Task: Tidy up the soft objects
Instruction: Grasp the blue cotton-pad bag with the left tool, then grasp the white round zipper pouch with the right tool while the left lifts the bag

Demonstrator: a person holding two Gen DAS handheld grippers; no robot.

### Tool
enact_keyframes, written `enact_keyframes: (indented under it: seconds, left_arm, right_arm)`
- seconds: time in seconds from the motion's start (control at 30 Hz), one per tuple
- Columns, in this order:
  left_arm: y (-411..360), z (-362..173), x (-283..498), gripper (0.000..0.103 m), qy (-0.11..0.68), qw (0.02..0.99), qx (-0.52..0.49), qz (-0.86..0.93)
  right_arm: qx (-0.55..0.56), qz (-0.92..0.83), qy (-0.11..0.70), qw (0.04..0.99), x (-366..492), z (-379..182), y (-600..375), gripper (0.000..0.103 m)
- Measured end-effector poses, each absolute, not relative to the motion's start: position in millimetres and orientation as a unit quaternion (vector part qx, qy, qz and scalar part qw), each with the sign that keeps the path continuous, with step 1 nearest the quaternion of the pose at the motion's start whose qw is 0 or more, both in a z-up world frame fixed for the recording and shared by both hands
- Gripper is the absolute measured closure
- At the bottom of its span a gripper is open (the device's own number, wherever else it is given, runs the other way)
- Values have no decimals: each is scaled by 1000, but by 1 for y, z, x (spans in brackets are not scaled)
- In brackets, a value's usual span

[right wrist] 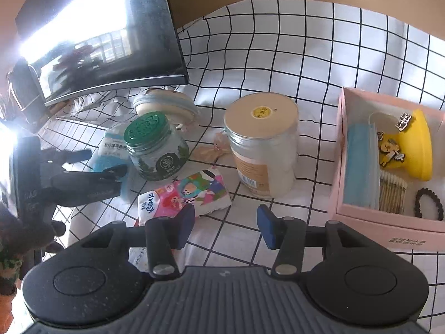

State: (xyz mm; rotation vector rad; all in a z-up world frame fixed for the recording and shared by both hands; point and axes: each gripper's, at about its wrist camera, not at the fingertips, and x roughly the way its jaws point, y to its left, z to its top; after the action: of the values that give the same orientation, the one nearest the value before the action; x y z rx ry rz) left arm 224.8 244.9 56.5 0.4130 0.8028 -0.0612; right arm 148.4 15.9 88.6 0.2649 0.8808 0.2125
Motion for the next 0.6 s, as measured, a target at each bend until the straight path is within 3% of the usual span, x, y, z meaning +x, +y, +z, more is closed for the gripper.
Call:
enact_keyframes:
  seconds: [0.17, 0.37, 0.6]
  left_arm:
    - [249, 47, 234, 26, 411, 898, 149, -48]
    - [258, 35, 238, 41, 402, 903, 124, -84]
    - [289, 54, 220, 47, 389, 912, 73, -104]
  right_arm:
    - [113, 116, 418, 894, 152, 91, 17, 54]
    - [49, 150, 389, 908, 180, 124, 36, 54]
    - [-111, 236, 341, 903, 247, 174, 111, 54]
